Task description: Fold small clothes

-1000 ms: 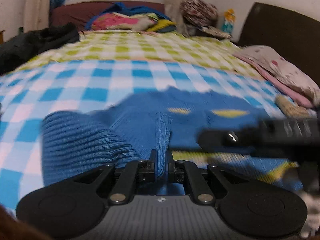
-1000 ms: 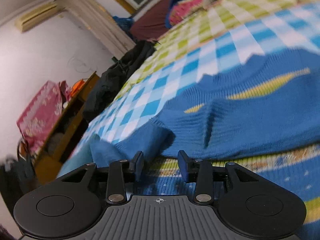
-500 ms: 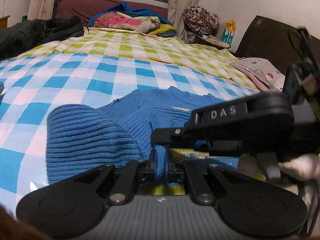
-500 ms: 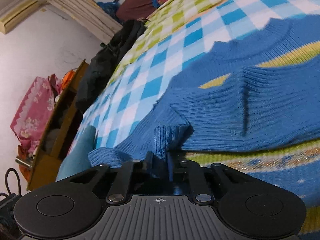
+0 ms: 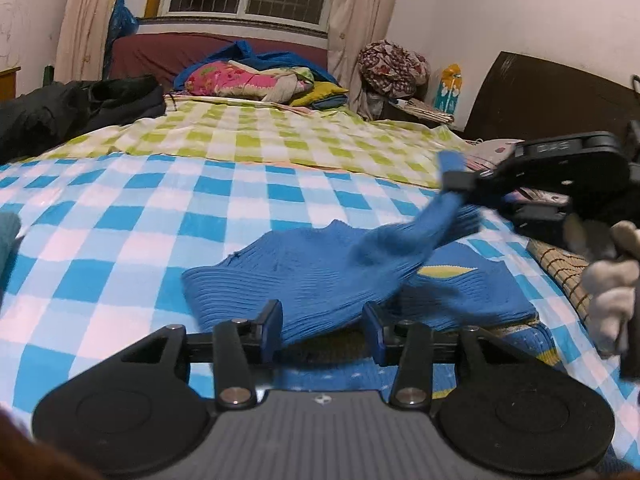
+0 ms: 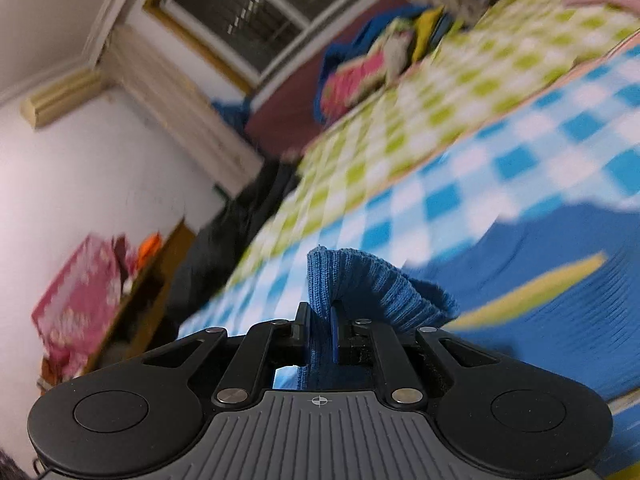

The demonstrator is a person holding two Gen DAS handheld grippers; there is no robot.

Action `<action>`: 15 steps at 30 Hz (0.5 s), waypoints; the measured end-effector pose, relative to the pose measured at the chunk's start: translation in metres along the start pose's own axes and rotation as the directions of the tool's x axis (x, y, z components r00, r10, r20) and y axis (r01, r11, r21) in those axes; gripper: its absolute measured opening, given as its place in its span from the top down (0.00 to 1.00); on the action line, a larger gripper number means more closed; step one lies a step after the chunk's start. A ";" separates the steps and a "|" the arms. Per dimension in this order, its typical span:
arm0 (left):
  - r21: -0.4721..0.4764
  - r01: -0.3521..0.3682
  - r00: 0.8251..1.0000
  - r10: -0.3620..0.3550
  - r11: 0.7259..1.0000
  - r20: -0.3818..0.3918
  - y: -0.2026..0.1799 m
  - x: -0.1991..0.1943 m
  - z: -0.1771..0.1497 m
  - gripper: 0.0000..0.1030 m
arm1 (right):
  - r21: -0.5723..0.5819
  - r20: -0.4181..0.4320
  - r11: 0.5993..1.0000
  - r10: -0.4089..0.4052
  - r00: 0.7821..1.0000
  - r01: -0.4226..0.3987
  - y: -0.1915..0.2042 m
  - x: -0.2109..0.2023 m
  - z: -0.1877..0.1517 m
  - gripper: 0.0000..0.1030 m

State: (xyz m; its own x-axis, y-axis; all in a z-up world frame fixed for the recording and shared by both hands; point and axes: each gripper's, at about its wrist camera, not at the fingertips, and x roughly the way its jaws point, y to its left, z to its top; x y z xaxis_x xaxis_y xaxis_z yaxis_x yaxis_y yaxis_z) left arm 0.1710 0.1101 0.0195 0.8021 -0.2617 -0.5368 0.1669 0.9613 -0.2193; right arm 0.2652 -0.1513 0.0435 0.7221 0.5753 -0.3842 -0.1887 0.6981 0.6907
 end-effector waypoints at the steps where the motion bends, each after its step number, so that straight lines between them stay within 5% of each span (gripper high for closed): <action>1: 0.007 0.002 1.000 -0.002 1.000 0.001 -0.003 0.003 0.002 0.52 | 0.008 0.031 1.000 -0.007 1.000 0.006 -0.007 -0.010 0.007 0.90; 8: 0.087 0.005 1.000 -0.005 0.996 -0.001 -0.033 0.029 0.005 0.48 | 0.065 0.162 0.998 -0.008 0.987 -0.003 -0.047 -0.054 0.034 0.90; 15: 0.140 -0.044 0.997 0.053 0.989 -0.063 -0.038 0.054 -0.006 0.48 | 0.140 0.086 0.982 -0.139 0.987 0.126 -0.105 -0.052 0.003 0.90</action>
State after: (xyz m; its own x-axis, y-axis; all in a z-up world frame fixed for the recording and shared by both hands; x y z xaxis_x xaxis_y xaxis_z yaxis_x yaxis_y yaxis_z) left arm 0.2043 0.0593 -0.0058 0.7723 -0.2148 -0.5978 0.2097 0.9745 -0.0793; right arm 0.2497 -0.2558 -0.0068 0.7956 0.4344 -0.4223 -0.0011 0.6980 0.7161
